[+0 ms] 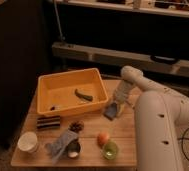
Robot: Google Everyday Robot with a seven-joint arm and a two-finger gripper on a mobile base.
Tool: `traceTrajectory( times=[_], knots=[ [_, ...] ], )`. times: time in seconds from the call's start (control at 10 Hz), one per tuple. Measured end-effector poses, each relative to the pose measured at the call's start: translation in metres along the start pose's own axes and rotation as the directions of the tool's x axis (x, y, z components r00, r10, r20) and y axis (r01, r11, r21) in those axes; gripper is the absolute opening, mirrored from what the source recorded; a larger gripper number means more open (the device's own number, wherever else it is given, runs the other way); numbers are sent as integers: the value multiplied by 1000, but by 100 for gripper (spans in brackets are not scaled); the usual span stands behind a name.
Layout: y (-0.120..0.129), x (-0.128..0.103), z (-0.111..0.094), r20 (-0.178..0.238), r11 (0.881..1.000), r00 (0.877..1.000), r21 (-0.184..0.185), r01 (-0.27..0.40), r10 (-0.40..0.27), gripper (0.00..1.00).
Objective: Place sponge in plastic cup
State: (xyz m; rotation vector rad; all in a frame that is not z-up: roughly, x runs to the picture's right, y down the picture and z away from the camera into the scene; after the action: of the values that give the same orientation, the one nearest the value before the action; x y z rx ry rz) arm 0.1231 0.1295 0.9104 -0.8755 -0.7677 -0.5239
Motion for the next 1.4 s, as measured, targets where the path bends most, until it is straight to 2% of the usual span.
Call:
traceTrajectory(
  times=[0.3,0.4,0.5,0.8,1.0,1.2,1.3,1.4],
  knots=[
    [-2,-8,-15,9,1000,1000,-20,-16,17,6],
    [0,-12,-23,8,1000,1000,-21,-23,24,2],
    [4,-16,-32,11,999,999,-19,-33,33,0],
    [38,-32,-55,61,998,996,25,-59,57,0],
    [62,-54,-63,88,997,995,58,-60,54,0],
    [70,-76,-64,90,996,995,78,-42,35,0],
    [80,-102,-65,87,995,996,96,-30,22,0],
    [87,-111,-65,84,994,996,103,-30,22,0]
  ],
)
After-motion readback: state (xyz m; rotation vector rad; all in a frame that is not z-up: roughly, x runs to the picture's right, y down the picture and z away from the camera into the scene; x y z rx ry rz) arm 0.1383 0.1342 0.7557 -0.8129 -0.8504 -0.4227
